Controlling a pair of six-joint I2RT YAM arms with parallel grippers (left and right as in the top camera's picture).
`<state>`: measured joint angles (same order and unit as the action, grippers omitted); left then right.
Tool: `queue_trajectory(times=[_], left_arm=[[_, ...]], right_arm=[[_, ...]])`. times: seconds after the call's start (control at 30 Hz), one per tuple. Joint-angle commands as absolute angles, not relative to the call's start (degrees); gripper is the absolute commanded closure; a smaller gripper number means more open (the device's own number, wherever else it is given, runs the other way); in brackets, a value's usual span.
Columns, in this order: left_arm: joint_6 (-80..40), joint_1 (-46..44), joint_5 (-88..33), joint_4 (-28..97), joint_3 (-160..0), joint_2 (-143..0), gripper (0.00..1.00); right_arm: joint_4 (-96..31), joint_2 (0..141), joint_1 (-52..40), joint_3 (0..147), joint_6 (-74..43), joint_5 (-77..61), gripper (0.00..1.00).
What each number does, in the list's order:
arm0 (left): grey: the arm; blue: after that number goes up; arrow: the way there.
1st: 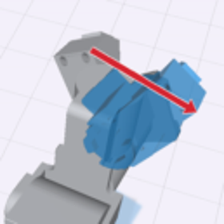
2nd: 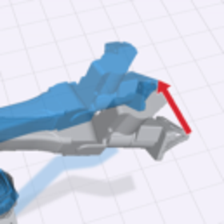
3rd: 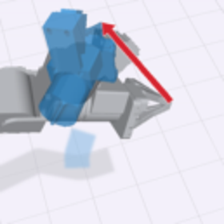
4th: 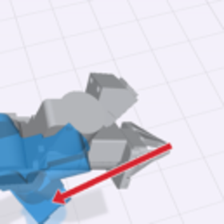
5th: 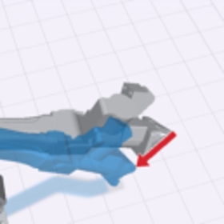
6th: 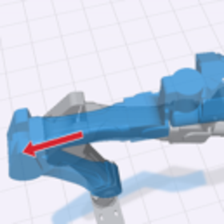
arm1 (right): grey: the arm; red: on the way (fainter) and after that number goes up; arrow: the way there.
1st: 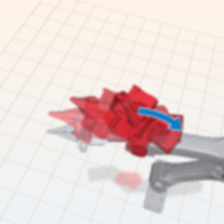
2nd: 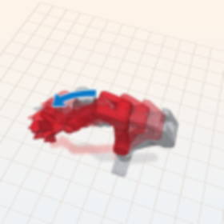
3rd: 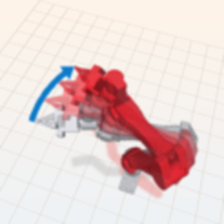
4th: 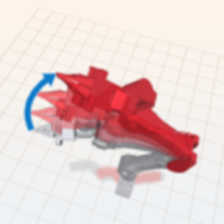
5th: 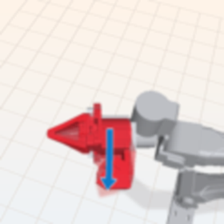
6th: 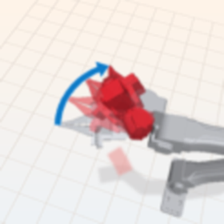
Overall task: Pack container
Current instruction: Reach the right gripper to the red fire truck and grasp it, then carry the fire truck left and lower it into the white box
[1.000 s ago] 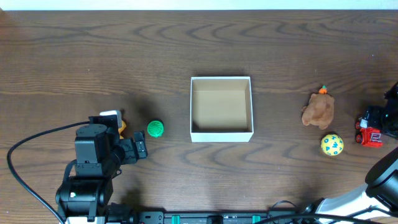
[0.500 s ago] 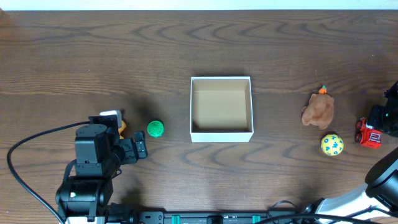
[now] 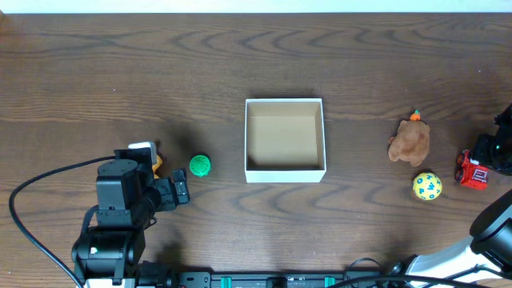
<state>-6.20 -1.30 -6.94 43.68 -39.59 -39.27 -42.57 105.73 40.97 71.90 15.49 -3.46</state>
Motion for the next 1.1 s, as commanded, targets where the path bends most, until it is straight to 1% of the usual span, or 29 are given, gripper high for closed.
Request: queue_trajectory(times=[0.0, 0.07, 0.1, 0.13, 0.3, 0.43, 0.6, 0.67, 0.77, 0.97, 1.07], left_arm=[[-6.55, -1.48, -7.09, 43.90, -40.80, -39.22, 0.02], [-6.52, -1.48, -7.09, 43.90, -40.80, -39.22, 0.02], [-6.52, -1.48, -7.09, 43.90, -40.80, -39.22, 0.02], [-6.52, -1.48, -7.09, 43.90, -40.80, -39.22, 0.02], [-6.52, -1.48, -7.09, 43.90, -40.80, -39.22, 0.02], [-6.55, -1.48, -7.09, 43.92, -40.80, -39.22, 0.02], [-6.55, -1.48, -7.09, 43.92, -40.80, -39.22, 0.02], [-6.55, -1.48, -7.09, 43.92, -40.80, -39.22, 0.02], [-6.55, -1.48, -7.09, 43.92, -40.77, -39.22, 0.02], [-6.55, -1.48, -7.09, 43.92, -40.77, -39.22, 0.02], [-6.55, -1.48, -7.09, 43.94, -40.77, -39.22, 0.02]], right_arm=[[-42.63, 104.47, 41.23, 72.90, 12.05, -4.78, 0.77], [-42.61, 102.89, 41.04, 73.10, 10.63, -4.80, 0.87], [-42.61, 101.89, 40.86, 73.21, 9.78, -4.80, 0.94], [-42.61, 100.53, 40.56, 73.43, 8.62, -4.82, 0.99], [-42.68, 91.74, 37.30, 74.54, 4.60, -8.14, 0.99], [-43.92, 82.89, 31.11, 74.74, 2.72, -8.91, 0.99], [-45.28, 71.75, 15.90, 74.74, -0.84, -8.56, 0.99], [-45.19, 68.77, 9.43, 74.74, -5.17, -6.37, 0.99], [-44.73, 65.80, -2.00, 74.74, -14.94, 0.75, 0.99], [-43.00, 67.99, -20.75, 74.74, -27.77, 7.66, 0.99], [-42.26, 71.77, -27.00, 74.74, -30.61, 10.26, 0.99]])
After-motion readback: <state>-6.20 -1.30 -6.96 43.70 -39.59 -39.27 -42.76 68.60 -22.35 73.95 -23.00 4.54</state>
